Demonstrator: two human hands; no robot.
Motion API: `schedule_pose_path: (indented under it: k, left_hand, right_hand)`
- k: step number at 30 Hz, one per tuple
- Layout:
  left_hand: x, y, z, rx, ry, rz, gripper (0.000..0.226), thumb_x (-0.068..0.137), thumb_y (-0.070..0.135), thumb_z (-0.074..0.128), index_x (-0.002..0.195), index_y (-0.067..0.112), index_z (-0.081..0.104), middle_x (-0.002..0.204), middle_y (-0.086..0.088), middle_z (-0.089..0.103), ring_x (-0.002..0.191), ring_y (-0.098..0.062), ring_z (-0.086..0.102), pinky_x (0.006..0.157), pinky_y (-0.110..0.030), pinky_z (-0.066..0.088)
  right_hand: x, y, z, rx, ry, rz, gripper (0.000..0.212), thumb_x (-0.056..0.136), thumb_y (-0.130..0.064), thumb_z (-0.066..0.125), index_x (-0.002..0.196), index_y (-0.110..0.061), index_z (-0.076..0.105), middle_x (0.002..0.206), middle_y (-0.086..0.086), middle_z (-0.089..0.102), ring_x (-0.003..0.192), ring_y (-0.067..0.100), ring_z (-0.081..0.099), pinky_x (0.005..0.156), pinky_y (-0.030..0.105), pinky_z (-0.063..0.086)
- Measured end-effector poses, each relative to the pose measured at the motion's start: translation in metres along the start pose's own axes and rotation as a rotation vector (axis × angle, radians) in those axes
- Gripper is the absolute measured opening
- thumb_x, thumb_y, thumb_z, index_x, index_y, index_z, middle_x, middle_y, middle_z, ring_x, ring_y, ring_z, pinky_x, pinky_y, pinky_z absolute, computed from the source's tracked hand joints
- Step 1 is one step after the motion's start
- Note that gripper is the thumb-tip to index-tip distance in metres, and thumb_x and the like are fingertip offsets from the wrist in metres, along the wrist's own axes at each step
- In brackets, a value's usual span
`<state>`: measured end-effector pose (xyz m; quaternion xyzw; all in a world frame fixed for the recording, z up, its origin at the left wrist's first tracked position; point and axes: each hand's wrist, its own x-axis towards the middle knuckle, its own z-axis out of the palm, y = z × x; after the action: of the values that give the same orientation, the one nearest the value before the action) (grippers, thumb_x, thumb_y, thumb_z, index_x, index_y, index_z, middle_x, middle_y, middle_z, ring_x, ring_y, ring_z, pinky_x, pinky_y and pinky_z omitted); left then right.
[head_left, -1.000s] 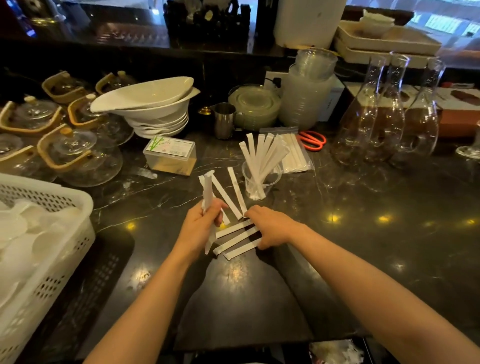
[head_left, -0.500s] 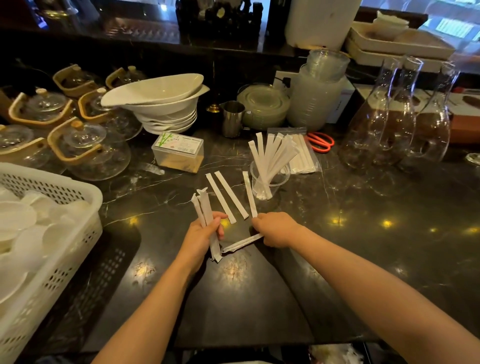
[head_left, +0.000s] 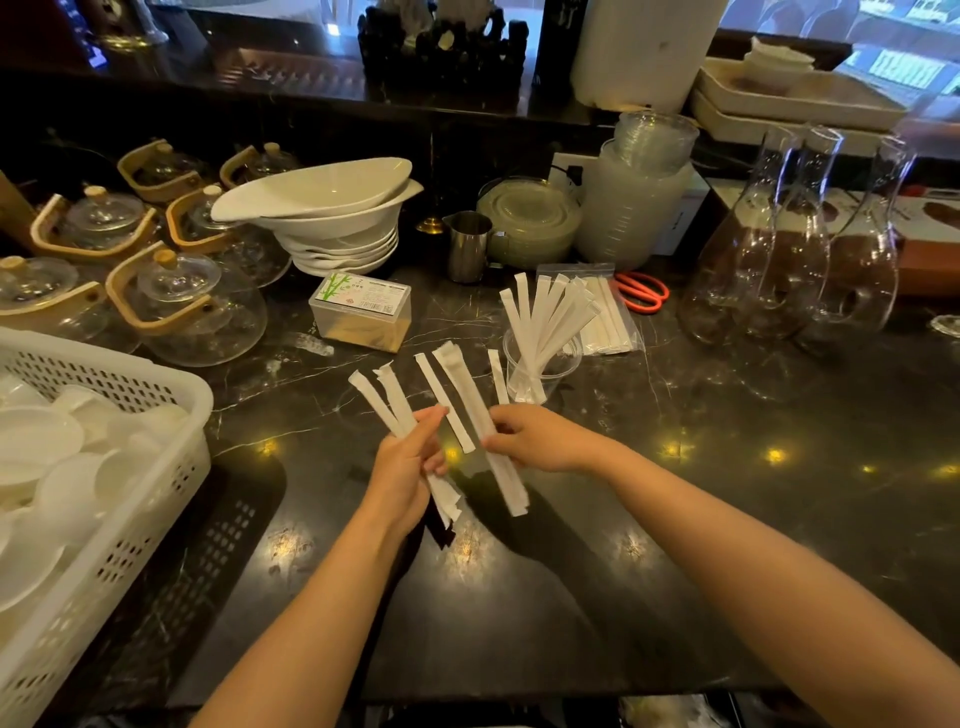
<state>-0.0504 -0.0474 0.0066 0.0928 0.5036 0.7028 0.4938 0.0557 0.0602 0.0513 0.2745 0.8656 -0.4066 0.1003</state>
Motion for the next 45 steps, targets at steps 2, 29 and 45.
schedule_pose_path:
  k: [2, 29, 45]
  left_hand:
    - [-0.002, 0.003, 0.007, -0.004, -0.052, -0.012, 0.026, 0.075, 0.024, 0.060, 0.094, 0.006, 0.061, 0.040, 0.003, 0.053, 0.039, -0.005, 0.050, 0.045, -0.018, 0.047]
    - [0.011, 0.014, -0.031, -0.007, 0.191, 0.013, 0.006, 0.094, 0.022, 0.040, 0.089, 0.019, 0.042, 0.044, 0.004, 0.039, 0.035, -0.005, 0.038, 0.045, -0.020, 0.039]
    - [0.028, 0.015, -0.038, 0.076, 0.113, 0.004, 0.011, 0.093, 0.022, 0.045, 0.083, 0.017, 0.046, 0.041, 0.008, 0.040, 0.035, -0.004, 0.038, 0.041, -0.017, 0.040]
  right_hand:
    - [0.002, -0.015, 0.005, 0.103, -0.049, -0.026, 0.011, 0.091, -0.017, 0.047, 0.091, -0.008, 0.053, 0.069, -0.004, 0.048, 0.056, 0.007, 0.044, 0.054, 0.015, 0.038]
    - [0.084, 0.004, 0.029, -0.486, 0.287, 0.466, 0.079, 0.084, -0.053, 0.047, 0.138, -0.001, 0.022, 0.138, 0.022, 0.037, 0.122, 0.036, 0.046, 0.093, 0.042, 0.043]
    - [0.106, -0.011, 0.025, -0.379, 0.233, 0.422, 0.033, 0.087, -0.009, 0.050, 0.118, 0.002, 0.048, 0.122, 0.018, 0.059, 0.112, 0.033, 0.056, 0.086, 0.038, 0.046]
